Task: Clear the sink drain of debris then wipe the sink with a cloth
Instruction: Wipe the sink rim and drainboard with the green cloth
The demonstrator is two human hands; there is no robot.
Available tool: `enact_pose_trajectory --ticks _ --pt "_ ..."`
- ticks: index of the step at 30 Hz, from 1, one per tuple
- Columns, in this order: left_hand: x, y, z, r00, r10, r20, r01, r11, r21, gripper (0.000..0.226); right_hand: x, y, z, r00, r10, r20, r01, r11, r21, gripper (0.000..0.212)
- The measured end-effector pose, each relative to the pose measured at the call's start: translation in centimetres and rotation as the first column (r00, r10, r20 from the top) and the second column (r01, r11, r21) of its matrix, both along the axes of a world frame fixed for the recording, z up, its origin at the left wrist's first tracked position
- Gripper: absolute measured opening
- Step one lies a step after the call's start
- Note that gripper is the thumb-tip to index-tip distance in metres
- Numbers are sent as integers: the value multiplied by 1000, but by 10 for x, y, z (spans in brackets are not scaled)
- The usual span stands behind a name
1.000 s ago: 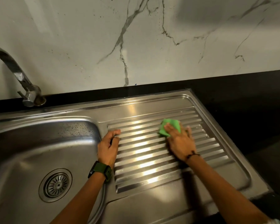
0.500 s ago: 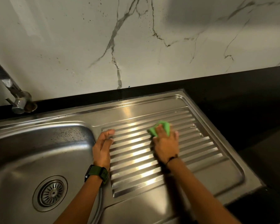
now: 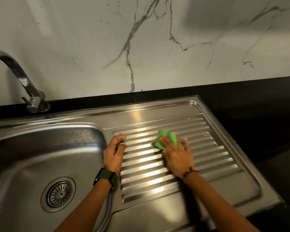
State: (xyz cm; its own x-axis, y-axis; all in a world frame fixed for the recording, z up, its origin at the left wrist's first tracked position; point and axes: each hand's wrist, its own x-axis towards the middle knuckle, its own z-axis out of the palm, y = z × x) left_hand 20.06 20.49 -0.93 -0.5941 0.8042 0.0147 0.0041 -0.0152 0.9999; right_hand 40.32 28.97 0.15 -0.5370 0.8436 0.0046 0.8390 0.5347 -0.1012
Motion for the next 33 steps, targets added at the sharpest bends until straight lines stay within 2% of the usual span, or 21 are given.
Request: enact_pose_trajectory --ticks 4,7,10,12,15,19,22,25,27,30,33 --pt "-1 1 0 1000 -9 15 9 1000 -5 33 95 61 10 931 -361 58 364 930 -57 49" --pt "0 2 1 1000 -1 29 1 1000 9 34 112 76 9 899 -437 41 438 889 -130 50" --pt "2 3 2 998 -4 58 3 1000 17 34 85 65 10 858 -513 -39 499 848 -175 50" --pt "3 2 4 998 -27 64 25 999 30 33 54 44 10 895 -446 -36 436 887 -152 50" --pt "4 1 7 995 -42 87 37 998 49 27 -13 -6 6 974 -204 -101 189 973 -134 50" --pt "3 -3 8 986 -45 160 37 998 51 30 -97 -70 4 981 136 -141 -158 975 -155 56" --pt "2 -9 6 988 -53 145 49 998 29 31 -102 -76 5 960 260 -107 -272 954 -128 57" --pt "9 -18 5 994 -72 87 73 997 -5 29 -75 -60 5 937 349 -30 -350 935 -59 53" --pt "15 -23 3 994 -83 74 84 996 -5 29 -45 -40 4 964 265 -4 -265 963 -47 51" --pt "18 -27 4 990 -68 121 69 998 1 36 22 0 3 999 0 44 2 999 -52 48" --pt "20 -27 7 987 -53 153 54 999 -2 37 89 41 8 961 -268 73 273 960 -65 49"
